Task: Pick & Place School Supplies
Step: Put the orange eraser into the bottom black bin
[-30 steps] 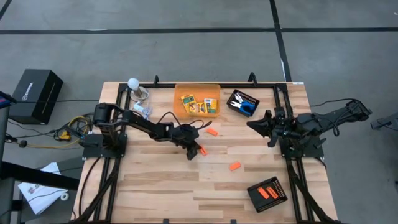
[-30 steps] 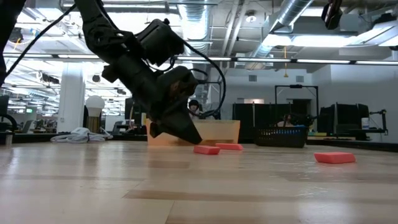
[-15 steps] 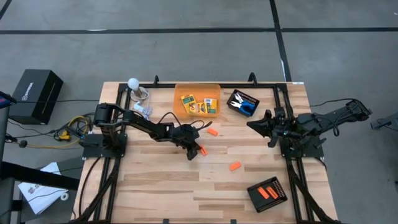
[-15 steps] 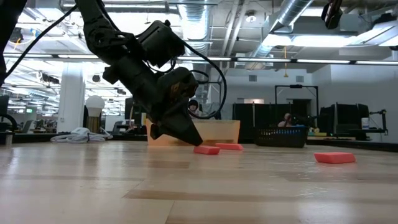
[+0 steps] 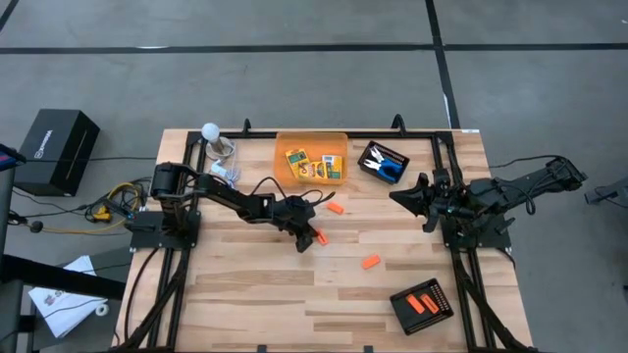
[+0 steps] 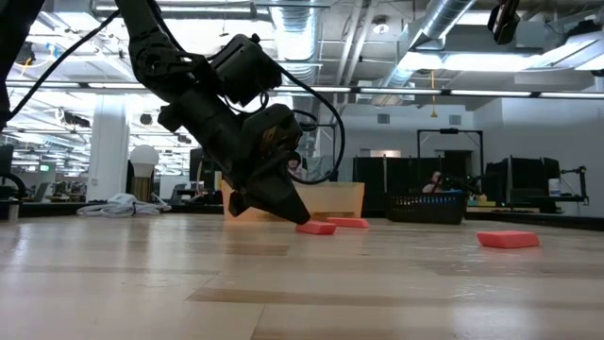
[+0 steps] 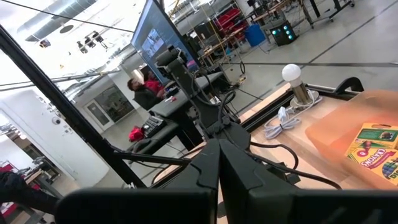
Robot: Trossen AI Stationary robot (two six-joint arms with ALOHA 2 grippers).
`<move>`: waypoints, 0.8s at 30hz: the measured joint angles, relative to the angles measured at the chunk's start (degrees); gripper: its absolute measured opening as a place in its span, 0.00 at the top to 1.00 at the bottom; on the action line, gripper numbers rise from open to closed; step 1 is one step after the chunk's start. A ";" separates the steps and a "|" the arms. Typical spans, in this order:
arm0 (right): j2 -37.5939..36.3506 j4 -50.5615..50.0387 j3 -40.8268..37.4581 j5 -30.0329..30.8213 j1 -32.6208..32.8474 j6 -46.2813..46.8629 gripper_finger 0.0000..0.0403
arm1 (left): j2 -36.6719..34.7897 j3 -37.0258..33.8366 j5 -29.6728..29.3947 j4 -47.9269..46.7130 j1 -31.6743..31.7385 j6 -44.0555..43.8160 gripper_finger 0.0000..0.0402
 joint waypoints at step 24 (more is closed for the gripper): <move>0.00 0.13 0.00 -1.01 0.04 0.04 1.00 | -0.10 -5.53 1.53 1.51 -0.72 -5.74 1.00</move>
